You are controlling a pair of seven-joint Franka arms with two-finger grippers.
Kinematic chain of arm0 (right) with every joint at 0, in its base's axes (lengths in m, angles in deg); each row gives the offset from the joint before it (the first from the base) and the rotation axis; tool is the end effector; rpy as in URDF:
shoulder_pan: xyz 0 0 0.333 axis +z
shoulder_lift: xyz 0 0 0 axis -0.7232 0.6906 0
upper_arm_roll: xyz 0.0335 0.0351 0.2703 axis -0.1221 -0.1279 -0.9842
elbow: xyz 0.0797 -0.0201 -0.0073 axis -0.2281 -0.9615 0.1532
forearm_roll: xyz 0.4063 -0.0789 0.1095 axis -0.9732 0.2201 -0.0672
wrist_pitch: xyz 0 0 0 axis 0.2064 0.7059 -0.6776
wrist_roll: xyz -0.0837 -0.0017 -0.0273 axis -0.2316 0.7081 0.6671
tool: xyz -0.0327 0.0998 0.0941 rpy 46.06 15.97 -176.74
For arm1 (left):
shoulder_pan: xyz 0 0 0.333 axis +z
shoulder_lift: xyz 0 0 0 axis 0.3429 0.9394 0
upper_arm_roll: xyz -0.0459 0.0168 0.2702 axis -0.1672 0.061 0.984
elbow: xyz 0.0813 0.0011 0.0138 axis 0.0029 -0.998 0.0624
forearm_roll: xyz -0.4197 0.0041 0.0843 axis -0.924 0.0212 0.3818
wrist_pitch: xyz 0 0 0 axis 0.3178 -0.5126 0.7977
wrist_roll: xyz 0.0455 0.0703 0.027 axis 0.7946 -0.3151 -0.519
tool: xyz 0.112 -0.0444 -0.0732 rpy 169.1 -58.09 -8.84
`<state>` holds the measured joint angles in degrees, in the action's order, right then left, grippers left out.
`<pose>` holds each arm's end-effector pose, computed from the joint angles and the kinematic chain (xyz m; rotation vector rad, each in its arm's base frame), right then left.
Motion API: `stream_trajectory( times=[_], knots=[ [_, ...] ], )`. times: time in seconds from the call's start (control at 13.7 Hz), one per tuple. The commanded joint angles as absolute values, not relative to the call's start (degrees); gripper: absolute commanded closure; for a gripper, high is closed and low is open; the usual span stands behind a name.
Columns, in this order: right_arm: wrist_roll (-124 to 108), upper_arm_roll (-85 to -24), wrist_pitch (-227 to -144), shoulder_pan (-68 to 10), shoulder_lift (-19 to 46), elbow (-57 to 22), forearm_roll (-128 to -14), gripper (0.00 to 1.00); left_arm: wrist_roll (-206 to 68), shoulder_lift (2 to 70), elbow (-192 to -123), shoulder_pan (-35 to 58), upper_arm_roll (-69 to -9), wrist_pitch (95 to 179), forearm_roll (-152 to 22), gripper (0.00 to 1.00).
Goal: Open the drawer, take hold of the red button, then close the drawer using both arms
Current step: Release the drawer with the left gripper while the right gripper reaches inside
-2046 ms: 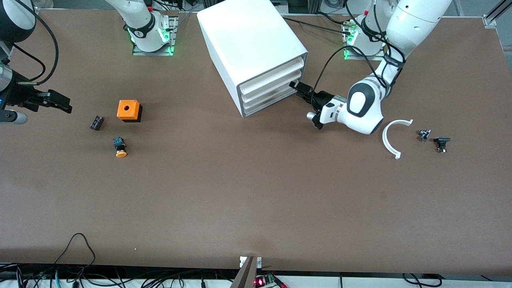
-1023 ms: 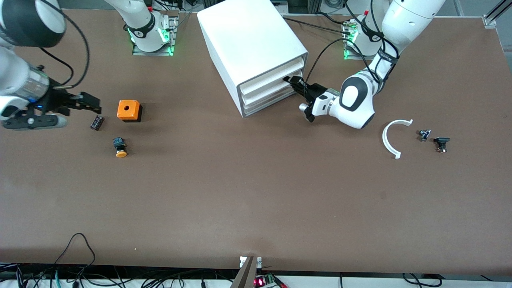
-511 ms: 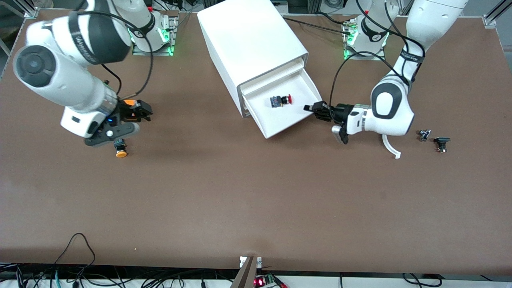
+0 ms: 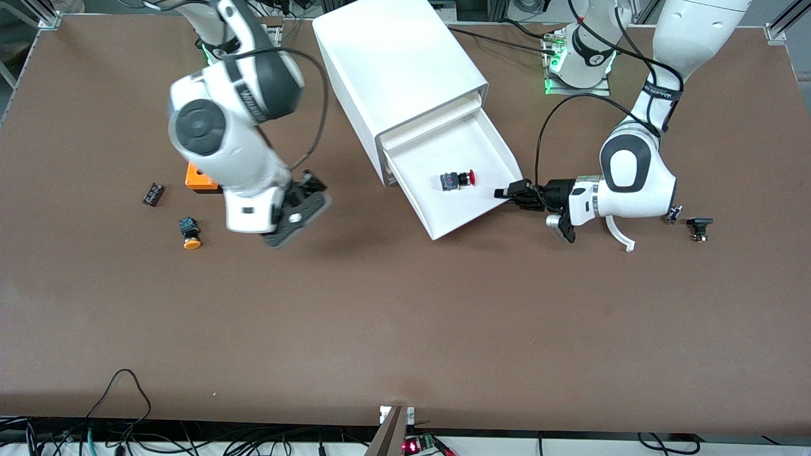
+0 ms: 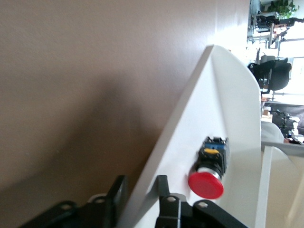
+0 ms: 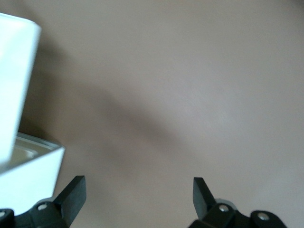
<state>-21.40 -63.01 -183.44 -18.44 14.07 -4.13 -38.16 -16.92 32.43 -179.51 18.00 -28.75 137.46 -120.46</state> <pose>0.6070 0.3662 0.3537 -2.7862 -1.2267 -0.0846 0.5280 -0.1787 0.1356 2.1511 -0.1749 -0.1477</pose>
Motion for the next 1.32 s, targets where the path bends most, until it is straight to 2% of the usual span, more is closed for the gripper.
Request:
stream_trajectory(
  times=[0.0, 0.37, 0.58, 0.8, 0.95, 1.24],
  knots=[
    [-25.1, -62.7, -182.2, -13.6, 19.8, 6.2, -38.4, 0.0, -17.6, 31.3, -178.7, 17.7, -28.4, 138.7, -120.4, 0.0],
    [-35.6, -66.4, -182.9, -9.2, 24.3, 12.8, -38.5, 0.0, -17.9, 26.6, -176.4, 18.1, -27.2, 147.1, -112.3, 0.0],
    [-38.7, -66.1, -183.6, -4.7, 26.8, 14.8, -38.2, 0.0, -18.2, 23.4, -175.2, 20.4, -27.1, 150.1, -110.2, 0.0],
    [-38.7, -62.9, -186.7, 0.4, 29.4, 14.9, -38.2, 0.0, -17.9, 20.7, -175.2, 22.4, -25.6, 150.0, -107.7, 0.0],
    [-38.7, -59.3, -188.1, 4.7, 30.8, 14.9, -38.2, 0.0, -18.1, 18.2, -173.9, 22.8, -23.1, 148.7, -97.8, 0.0],
    [-38.9, -58.6, -188.2, 7.2, 33.0, 14.8, -37.7, 0.0, -18.5, 15.5, -168.0, 25.0, -20.3, 139.7, -84.0, 0.0]
  ],
)
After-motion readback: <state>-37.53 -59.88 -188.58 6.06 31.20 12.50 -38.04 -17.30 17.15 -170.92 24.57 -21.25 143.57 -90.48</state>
